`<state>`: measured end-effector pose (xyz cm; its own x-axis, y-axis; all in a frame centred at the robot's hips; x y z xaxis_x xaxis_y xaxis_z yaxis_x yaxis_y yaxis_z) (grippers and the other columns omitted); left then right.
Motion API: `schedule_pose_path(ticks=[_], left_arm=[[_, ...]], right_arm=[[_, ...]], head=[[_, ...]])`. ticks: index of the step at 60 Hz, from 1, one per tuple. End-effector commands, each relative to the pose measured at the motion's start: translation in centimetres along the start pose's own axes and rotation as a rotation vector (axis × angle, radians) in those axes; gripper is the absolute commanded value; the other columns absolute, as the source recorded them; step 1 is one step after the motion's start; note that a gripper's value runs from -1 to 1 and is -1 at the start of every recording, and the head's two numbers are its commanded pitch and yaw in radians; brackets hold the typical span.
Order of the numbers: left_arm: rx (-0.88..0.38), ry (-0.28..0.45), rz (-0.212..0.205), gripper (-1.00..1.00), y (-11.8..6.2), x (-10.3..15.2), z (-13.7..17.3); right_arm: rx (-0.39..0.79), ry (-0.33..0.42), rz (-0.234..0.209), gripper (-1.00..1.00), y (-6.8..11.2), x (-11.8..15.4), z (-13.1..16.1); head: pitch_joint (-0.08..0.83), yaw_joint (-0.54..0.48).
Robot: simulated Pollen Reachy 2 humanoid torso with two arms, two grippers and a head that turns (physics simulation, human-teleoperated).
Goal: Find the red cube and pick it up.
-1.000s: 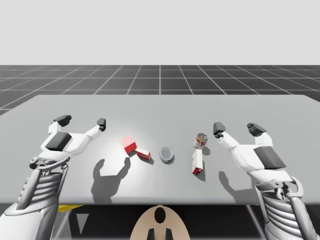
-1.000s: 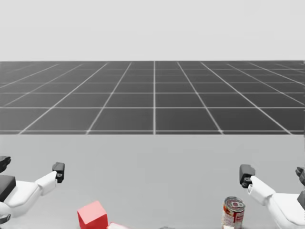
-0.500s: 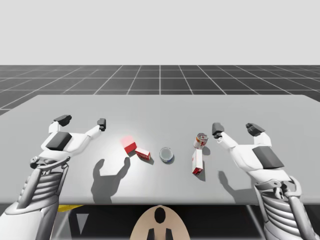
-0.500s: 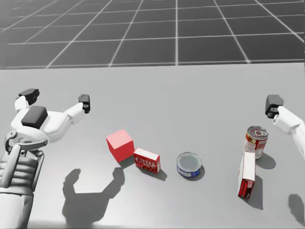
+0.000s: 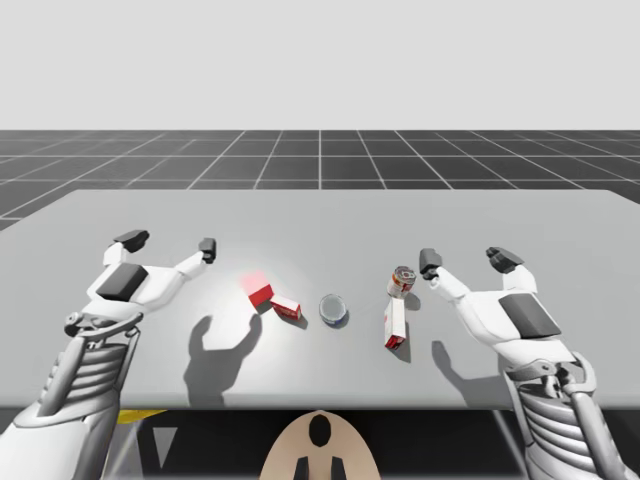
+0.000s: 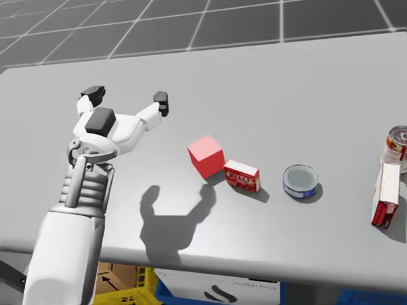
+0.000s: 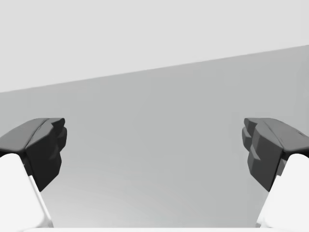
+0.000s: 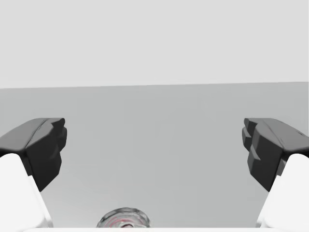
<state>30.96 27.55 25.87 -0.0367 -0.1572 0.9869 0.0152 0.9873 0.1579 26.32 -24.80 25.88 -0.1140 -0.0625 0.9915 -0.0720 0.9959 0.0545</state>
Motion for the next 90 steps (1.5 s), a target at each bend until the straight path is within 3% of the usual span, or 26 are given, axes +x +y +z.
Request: schedule_pose_path(ticks=[1, 13, 21, 30, 43, 55, 69, 90], left_arm=[[-0.046, 0.011, 0.019, -1.00, -0.5, 0.2, 0.2], [-0.197, 0.082, -0.018, -1.00, -0.5, 0.8, 1.4], [-0.354, 0.176, 0.032, -1.00, 0.3, -0.3, 1.3], [-0.487, 0.233, 0.035, -1.00, 1.5, -2.9, 1.1], [-0.585, 0.279, -0.030, -1.00, 2.2, -5.2, 0.9], [-0.682, 0.344, -0.071, -1.00, 0.7, -6.8, -0.2], [-0.731, 0.405, -0.090, -1.00, -1.6, -8.3, -2.1], [-0.738, 0.430, -0.071, -1.00, -3.7, -8.9, -4.1]], right_arm=[[0.001, 0.004, -0.006, -1.00, 0.2, -0.2, 0.0], [-0.002, 0.009, -0.011, -1.00, 0.2, -0.2, 0.0], [-0.005, 0.010, -0.010, -1.00, 0.1, -0.2, 0.0], [-0.009, 0.010, -0.011, -1.00, 0.1, -0.2, 0.0], [-0.010, 0.009, -0.011, -1.00, 0.0, -0.2, -0.1], [-0.010, 0.008, -0.012, -1.00, 0.0, -0.2, -0.1], [-0.010, 0.008, -0.013, -1.00, -0.1, -0.2, -0.1], [-0.007, 0.006, -0.016, -1.00, -0.2, -0.2, -0.1]], head=[[0.643, 0.27], [0.631, 0.27], [0.622, 0.27], [0.614, 0.28], [0.616, 0.29], [0.620, 0.28], [0.628, 0.28], [0.636, 0.27]])
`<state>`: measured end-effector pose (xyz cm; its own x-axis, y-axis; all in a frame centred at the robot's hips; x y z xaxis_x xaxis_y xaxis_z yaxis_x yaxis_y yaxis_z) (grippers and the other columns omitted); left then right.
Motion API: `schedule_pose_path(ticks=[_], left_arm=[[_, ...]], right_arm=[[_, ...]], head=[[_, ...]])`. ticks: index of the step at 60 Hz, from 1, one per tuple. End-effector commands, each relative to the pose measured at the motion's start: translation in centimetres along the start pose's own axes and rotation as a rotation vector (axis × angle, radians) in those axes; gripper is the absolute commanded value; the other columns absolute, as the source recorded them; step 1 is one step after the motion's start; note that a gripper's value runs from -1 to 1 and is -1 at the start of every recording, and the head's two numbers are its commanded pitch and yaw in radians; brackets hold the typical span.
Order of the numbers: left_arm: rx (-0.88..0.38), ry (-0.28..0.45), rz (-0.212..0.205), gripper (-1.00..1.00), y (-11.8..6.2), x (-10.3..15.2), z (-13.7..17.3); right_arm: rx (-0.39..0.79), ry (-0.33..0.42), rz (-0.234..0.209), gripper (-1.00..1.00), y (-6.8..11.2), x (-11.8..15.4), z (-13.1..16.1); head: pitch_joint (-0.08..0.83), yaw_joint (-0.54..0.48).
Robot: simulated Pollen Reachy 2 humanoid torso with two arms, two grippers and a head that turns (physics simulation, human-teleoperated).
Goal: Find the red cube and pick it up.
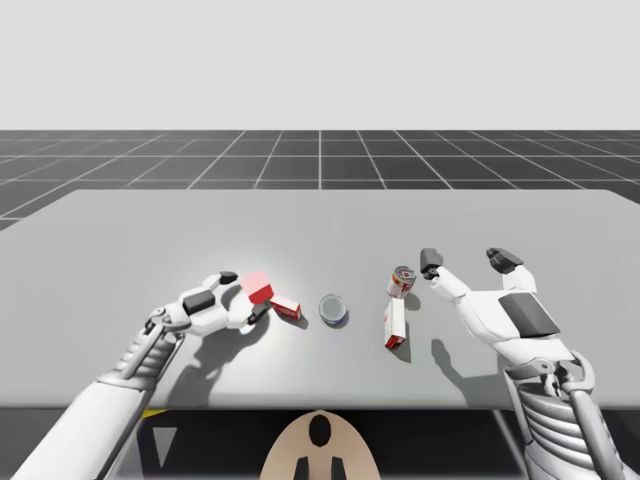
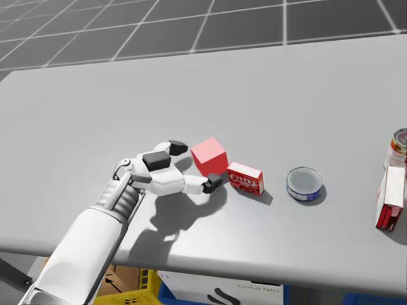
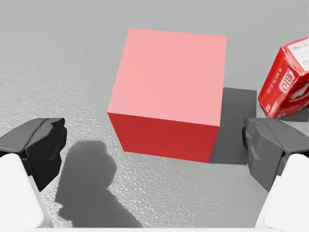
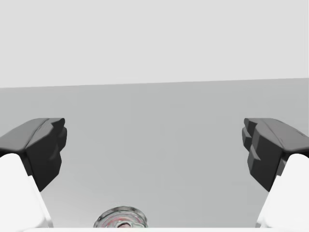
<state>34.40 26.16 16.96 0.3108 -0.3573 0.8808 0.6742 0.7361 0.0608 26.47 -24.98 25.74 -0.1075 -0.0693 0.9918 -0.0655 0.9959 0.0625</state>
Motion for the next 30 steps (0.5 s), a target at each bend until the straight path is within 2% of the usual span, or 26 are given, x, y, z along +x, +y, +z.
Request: schedule_pose_path(ticks=[1, 15, 16, 17, 18, 19, 20, 30], left_arm=[[-0.010, 0.010, 0.001, -1.00, -0.1, 0.4, -1.5], [-0.020, 0.012, 0.023, -1.00, 0.2, 0.2, -2.5], [-0.020, 0.011, 0.017, -0.56, 0.2, 0.1, -2.5], [-0.023, 0.011, 0.021, -0.32, 0.2, 0.1, -2.5], [-0.027, 0.012, 0.022, 0.05, 0.1, 0.0, -2.5], [-0.030, 0.011, 0.021, 0.82, 0.1, 0.0, -2.5], [-0.031, 0.011, 0.020, 0.99, 0.1, 0.0, -2.4], [-0.044, 0.012, 0.014, 1.00, -0.1, -0.3, -2.1]], right_arm=[[0.000, 0.000, -0.010, -1.00, 0.0, 0.0, 0.0], [0.002, -0.002, -0.013, -1.00, 0.0, 0.0, 0.0], [0.003, -0.001, -0.015, -1.00, 0.0, 0.0, 0.0], [0.003, -0.001, -0.014, -1.00, 0.0, 0.0, 0.0], [0.002, -0.001, -0.014, -1.00, 0.0, 0.0, 0.0], [0.002, -0.001, -0.014, -1.00, 0.0, 0.0, 0.0], [0.002, -0.001, -0.014, -1.00, 0.0, 0.0, 0.0], [0.002, -0.001, -0.016, -1.00, 0.0, 0.0, 0.1]], head=[[0.636, 0.27], [0.638, 0.26], [0.638, 0.26], [0.638, 0.26], [0.638, 0.26], [0.638, 0.25], [0.637, 0.25], [0.614, 0.26]])
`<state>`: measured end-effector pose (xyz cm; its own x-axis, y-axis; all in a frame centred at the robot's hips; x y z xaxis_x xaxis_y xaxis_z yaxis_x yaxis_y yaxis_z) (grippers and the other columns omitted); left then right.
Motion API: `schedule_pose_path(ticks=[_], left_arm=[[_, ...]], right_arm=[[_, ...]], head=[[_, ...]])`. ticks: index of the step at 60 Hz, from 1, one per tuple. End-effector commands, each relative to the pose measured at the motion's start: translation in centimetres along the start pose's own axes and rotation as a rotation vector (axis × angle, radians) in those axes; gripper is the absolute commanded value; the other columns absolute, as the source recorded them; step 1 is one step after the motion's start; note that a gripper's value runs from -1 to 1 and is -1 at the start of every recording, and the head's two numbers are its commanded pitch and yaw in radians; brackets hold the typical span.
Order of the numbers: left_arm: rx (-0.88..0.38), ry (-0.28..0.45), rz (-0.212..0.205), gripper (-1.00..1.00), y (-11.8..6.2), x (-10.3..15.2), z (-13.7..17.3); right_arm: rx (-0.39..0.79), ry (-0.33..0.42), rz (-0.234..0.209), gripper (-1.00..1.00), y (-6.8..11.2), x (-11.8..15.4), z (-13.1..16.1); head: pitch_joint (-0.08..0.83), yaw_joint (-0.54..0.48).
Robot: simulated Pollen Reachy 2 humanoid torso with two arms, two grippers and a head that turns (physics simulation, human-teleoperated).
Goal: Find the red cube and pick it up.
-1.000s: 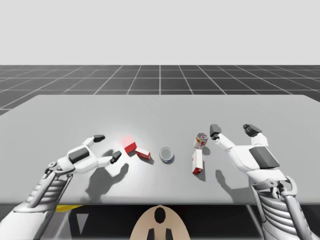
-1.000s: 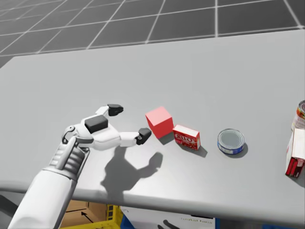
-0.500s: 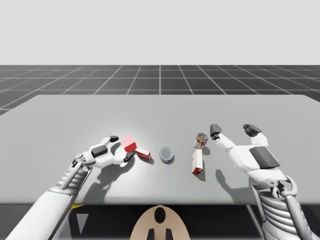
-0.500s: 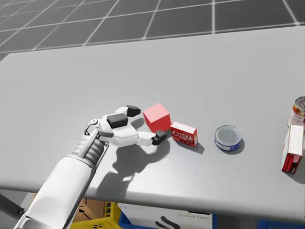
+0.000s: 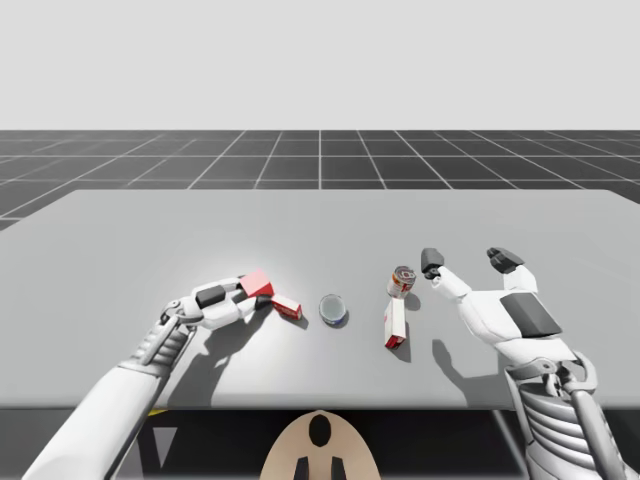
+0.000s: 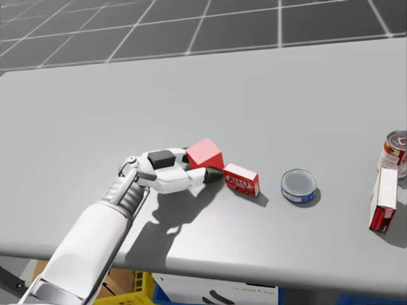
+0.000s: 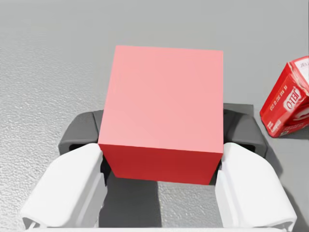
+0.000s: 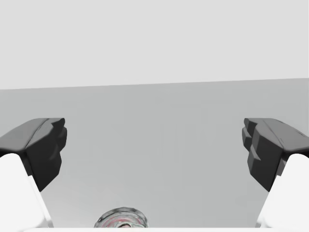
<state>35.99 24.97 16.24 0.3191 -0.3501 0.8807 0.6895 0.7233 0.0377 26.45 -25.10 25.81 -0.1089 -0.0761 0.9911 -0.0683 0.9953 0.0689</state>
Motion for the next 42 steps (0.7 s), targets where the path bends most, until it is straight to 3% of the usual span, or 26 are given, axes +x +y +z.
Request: schedule_pose_path(ticks=[1, 15, 23, 34, 42], left_arm=[[-0.016, 0.010, 0.002, 1.00, -0.2, -0.6, -0.1], [-0.005, 0.010, -0.023, 1.00, -0.4, -1.0, 0.0], [0.003, 0.003, -0.023, 1.00, -0.3, -0.8, 0.2], [0.043, -0.049, -0.047, 1.00, -0.1, 1.6, 2.0], [0.111, -0.089, -0.126, 1.00, 0.1, 4.2, 4.2]], right_arm=[[-0.001, 0.001, -0.010, -1.00, 0.1, 0.0, 0.0], [-0.007, 0.000, -0.014, -1.00, 0.0, 0.0, 0.1], [-0.007, -0.001, -0.016, -1.00, -0.1, 0.0, 0.1], [-0.006, -0.001, -0.020, -1.00, -0.2, 0.1, 0.0], [-0.007, 0.000, -0.022, -1.00, -0.2, 0.1, 0.0]], head=[[0.603, 0.26], [0.390, 0.25], [0.317, 0.24], [0.306, 0.24], [0.306, 0.25]])
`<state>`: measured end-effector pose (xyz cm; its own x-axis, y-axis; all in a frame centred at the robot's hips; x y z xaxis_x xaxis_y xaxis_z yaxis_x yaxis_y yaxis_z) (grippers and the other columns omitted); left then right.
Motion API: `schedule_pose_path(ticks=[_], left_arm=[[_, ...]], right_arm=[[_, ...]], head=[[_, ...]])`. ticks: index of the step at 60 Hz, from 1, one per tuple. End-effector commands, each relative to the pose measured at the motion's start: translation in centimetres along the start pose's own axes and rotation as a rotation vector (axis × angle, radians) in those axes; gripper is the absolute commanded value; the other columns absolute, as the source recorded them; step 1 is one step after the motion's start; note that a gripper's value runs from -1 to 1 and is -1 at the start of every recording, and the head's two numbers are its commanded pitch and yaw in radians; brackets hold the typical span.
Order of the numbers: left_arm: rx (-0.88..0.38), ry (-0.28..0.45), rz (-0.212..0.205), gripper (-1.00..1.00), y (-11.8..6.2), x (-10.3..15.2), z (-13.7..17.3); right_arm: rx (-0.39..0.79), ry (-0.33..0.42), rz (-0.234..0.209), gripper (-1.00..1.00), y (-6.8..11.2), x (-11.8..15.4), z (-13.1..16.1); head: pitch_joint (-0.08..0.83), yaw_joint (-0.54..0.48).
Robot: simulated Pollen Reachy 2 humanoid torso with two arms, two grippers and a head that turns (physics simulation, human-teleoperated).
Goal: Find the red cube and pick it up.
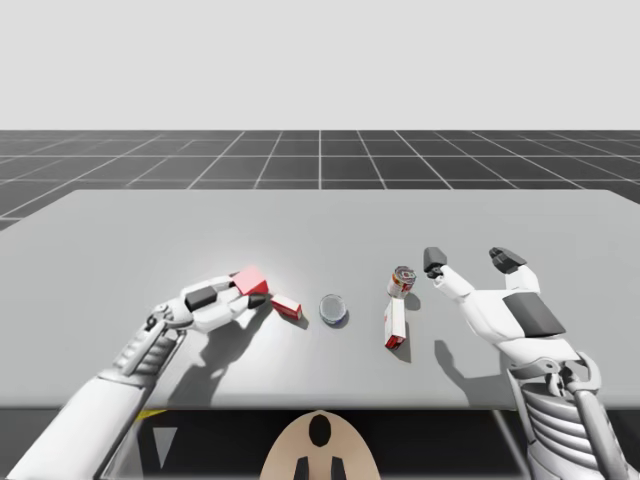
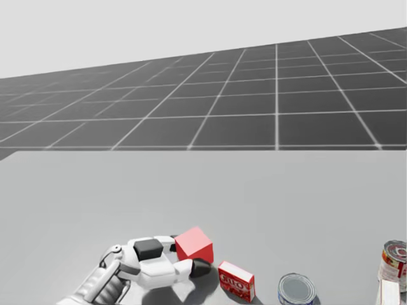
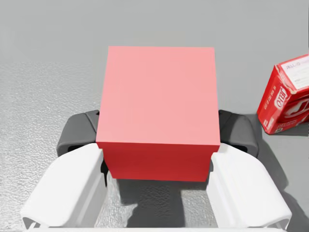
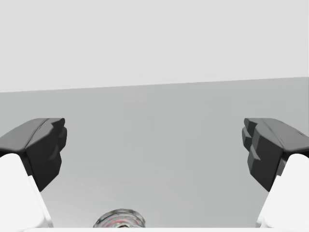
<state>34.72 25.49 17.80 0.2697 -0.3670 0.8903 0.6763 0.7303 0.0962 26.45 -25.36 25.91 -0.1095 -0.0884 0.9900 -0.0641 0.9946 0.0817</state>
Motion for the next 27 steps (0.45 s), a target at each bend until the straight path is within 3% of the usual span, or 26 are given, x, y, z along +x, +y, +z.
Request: schedule_pose_path(ticks=[1, 11, 27], left_arm=[[0.076, -0.066, -0.085, 1.00, 0.8, 3.7, 2.3], [0.129, -0.140, -0.126, 1.00, 1.1, 7.2, 5.1], [0.253, -0.364, -0.226, 1.00, 0.2, 15.6, 11.0]], right_arm=[[-0.001, 0.001, -0.009, -1.00, 0.0, 0.0, 0.0], [-0.002, 0.002, -0.017, -1.00, -0.1, 0.0, -0.1], [-0.010, 0.004, -0.020, -1.00, -0.2, 0.1, -0.2]], head=[[0.306, 0.25], [0.306, 0.25], [0.304, 0.24]])
